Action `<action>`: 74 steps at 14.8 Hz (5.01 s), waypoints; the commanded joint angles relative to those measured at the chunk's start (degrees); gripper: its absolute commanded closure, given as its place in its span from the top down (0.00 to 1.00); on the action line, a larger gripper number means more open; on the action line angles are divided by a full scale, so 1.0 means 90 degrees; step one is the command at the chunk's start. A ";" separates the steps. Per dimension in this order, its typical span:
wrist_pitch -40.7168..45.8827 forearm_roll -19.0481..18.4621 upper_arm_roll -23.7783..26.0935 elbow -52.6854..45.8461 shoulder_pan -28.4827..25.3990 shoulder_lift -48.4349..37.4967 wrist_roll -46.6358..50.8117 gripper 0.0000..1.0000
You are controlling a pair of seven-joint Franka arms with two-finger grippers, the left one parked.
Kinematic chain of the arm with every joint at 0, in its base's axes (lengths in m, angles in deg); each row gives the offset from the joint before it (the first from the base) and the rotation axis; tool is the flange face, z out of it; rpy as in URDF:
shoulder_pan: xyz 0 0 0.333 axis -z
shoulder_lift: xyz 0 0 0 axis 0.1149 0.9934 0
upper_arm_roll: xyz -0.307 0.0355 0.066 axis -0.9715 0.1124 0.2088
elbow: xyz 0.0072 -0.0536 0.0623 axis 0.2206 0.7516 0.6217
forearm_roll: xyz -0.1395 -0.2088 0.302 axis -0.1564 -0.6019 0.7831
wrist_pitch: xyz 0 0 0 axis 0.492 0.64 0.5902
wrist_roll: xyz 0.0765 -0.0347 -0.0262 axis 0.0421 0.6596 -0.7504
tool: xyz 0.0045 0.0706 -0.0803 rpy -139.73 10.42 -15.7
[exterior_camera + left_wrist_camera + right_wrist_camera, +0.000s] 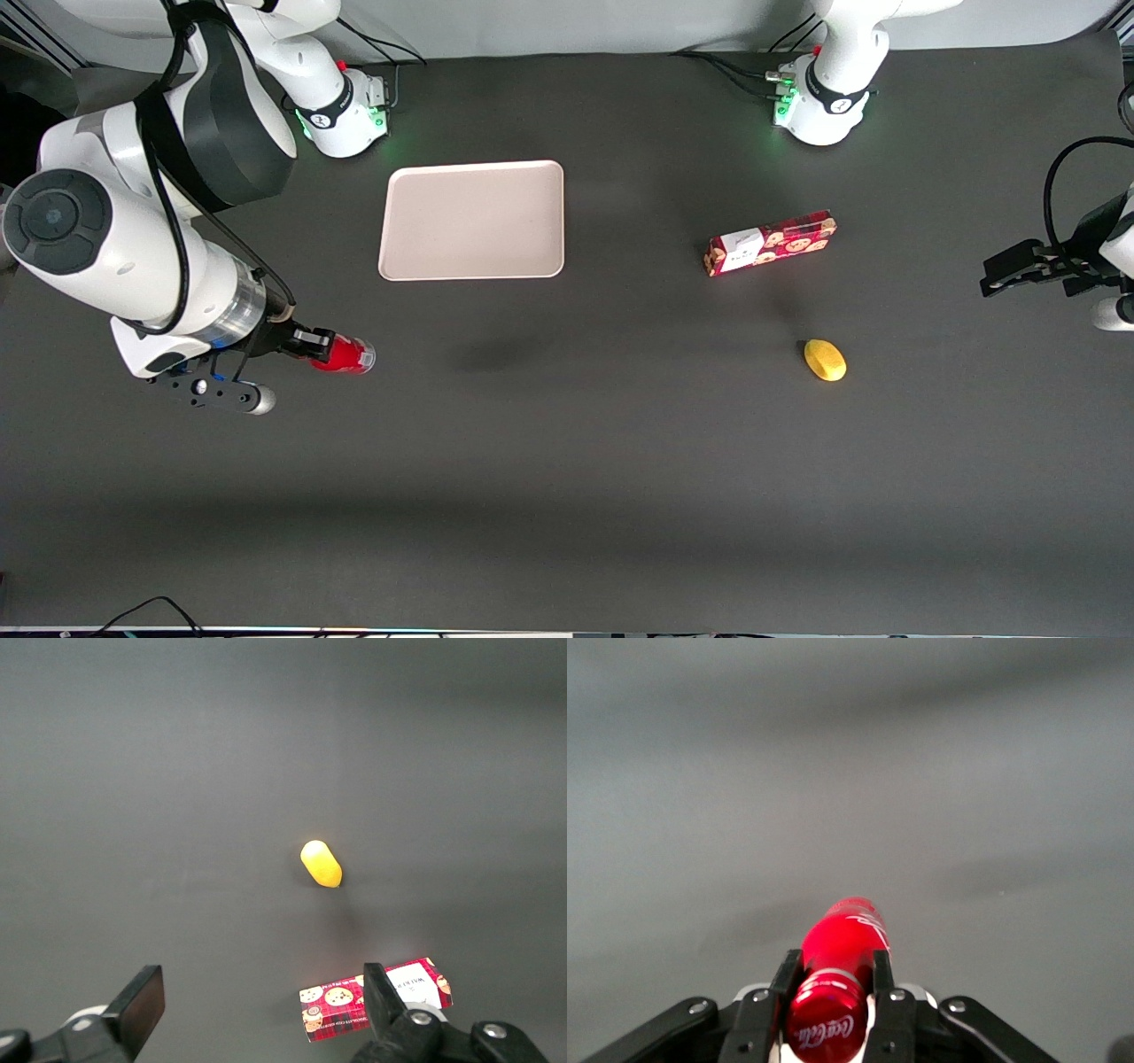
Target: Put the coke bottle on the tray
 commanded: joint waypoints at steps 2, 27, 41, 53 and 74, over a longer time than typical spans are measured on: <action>-0.0472 0.0435 0.0024 0.1857 0.0058 -0.1241 0.0207 0.00; -0.5045 0.1393 0.2182 1.0152 0.0087 -0.6156 0.1301 0.00; -0.6051 0.1393 0.2963 1.0162 0.0312 -0.5444 0.1907 0.00; -0.4957 0.1374 0.3110 1.0133 0.0654 -0.5737 0.1340 0.00; -0.2888 0.1296 0.2340 0.7441 0.1757 -0.5298 0.0689 1.00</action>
